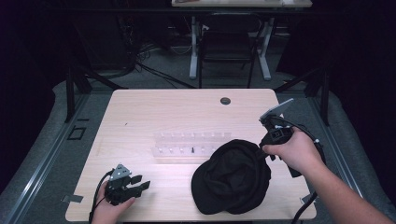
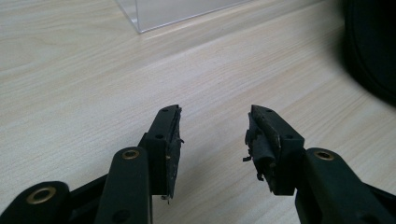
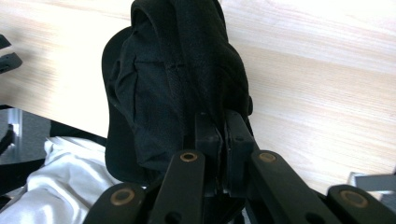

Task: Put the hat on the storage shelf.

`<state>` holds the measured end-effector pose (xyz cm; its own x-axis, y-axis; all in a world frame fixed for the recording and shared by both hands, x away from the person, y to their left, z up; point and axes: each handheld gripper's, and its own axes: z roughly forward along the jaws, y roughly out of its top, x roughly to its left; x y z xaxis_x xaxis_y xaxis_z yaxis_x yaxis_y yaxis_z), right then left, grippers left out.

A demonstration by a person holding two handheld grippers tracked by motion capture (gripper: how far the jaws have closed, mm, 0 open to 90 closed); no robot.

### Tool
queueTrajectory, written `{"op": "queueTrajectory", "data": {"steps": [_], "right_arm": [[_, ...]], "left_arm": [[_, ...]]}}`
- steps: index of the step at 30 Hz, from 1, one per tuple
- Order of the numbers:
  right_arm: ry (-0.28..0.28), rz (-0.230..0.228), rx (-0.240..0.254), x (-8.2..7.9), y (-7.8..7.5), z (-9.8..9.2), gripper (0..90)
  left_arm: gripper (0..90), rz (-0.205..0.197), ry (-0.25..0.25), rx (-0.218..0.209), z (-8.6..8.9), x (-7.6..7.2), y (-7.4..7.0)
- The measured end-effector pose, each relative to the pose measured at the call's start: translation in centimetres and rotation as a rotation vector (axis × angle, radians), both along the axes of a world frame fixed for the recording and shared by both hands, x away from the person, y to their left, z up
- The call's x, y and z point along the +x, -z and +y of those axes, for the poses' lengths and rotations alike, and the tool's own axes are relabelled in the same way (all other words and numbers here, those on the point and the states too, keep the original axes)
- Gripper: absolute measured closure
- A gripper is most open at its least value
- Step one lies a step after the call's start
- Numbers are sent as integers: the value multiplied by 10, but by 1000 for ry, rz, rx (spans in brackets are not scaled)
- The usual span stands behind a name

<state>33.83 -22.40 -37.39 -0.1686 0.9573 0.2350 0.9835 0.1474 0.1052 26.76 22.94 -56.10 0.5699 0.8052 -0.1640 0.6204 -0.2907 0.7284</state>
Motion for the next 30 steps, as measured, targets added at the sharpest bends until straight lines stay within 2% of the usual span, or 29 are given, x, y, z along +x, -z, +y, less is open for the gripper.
{"op": "queueTrajectory", "data": {"steps": [1, 2, 3, 5, 13, 19, 20, 22, 25, 30], "right_arm": [[-9, -2, -11, 1, -2, 0, 868], [14, -15, -13, 0, -3, 3, 868], [-7, 8, -29, 1, -8, 3, 869], [-14, 13, -32, 2, -10, 4, 869], [2, 56, -7, 5, -29, 7, 872], [27, 72, 68, 8, -43, 7, 875], [25, 85, 88, 8, -47, 6, 876], [16, 97, 99, 9, -49, 5, 876], [34, 98, 163, 8, -52, 5, 877], [28, 138, 254, 9, -57, 1, 879]], "left_arm": [[540, 1, 0, 0, 0, 0, 0], [540, 7, 6, 3, 0, 0, -1], [540, 6, 5, 3, 0, 0, 0], [540, 6, 6, 3, 0, 0, 0], [539, 15, 8, 7, 1, 0, -1], [539, 15, 7, 4, 1, 0, -1], [539, 18, 8, 6, 2, 0, -1], [539, 23, 10, 13, 2, 0, -2], [539, 21, 4, 11, 2, 0, -2], [539, 17, -1, 3, 3, 1, -1]]}}
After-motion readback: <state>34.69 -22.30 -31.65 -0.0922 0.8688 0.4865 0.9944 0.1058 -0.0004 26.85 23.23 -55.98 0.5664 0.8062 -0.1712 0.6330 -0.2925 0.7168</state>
